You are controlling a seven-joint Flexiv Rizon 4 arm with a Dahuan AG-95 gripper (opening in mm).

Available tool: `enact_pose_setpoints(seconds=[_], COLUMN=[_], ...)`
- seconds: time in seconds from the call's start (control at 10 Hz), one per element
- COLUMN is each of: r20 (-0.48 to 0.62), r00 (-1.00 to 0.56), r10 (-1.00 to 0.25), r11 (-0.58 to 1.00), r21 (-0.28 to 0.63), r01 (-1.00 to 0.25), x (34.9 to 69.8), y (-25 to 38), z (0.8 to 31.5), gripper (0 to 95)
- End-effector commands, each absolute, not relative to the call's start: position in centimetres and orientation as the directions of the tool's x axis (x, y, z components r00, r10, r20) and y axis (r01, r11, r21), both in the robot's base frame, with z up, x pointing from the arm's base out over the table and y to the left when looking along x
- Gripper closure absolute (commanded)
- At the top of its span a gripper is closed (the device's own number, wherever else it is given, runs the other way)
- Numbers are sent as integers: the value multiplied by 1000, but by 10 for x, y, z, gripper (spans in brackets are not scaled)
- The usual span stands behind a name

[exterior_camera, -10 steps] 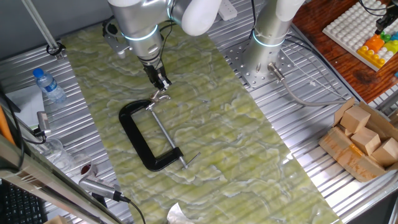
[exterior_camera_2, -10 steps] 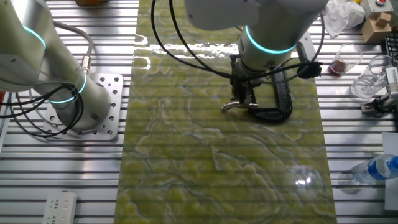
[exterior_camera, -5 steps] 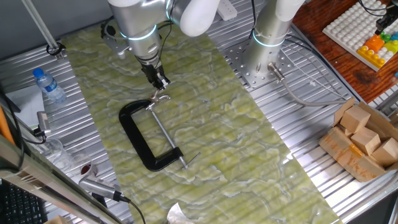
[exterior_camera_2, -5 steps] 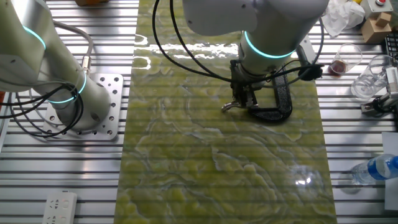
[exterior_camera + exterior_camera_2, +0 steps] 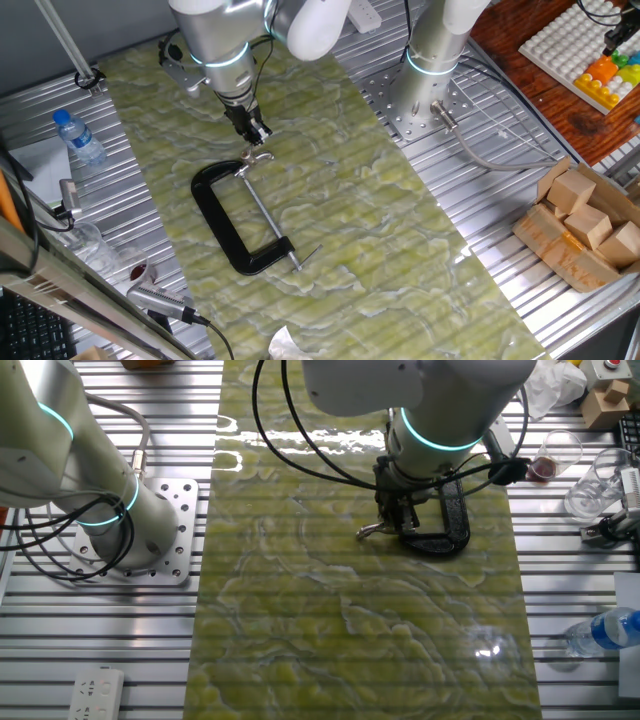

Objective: Turn on the water tap

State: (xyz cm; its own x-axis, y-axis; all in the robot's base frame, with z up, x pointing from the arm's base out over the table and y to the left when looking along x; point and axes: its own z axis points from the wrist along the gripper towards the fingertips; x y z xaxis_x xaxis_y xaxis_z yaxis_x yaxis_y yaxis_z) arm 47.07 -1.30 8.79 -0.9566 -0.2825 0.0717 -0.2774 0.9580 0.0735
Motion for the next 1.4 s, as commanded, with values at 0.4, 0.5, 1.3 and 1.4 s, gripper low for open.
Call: enact_pose_setpoints(seconds=[0.4, 0.5, 1.3, 1.4], r20=[74, 74, 67, 67], r00=[-951, -950, -936, -933], r10=[-301, -302, -345, -355], r11=[953, 952, 938, 934], r21=[70, 70, 69, 70], r01=[-296, -298, -341, -351], x=[465, 464, 467, 468], y=[-24, -25, -30, -30], z=[92, 92, 86, 86], gripper=[950, 950, 950, 950])
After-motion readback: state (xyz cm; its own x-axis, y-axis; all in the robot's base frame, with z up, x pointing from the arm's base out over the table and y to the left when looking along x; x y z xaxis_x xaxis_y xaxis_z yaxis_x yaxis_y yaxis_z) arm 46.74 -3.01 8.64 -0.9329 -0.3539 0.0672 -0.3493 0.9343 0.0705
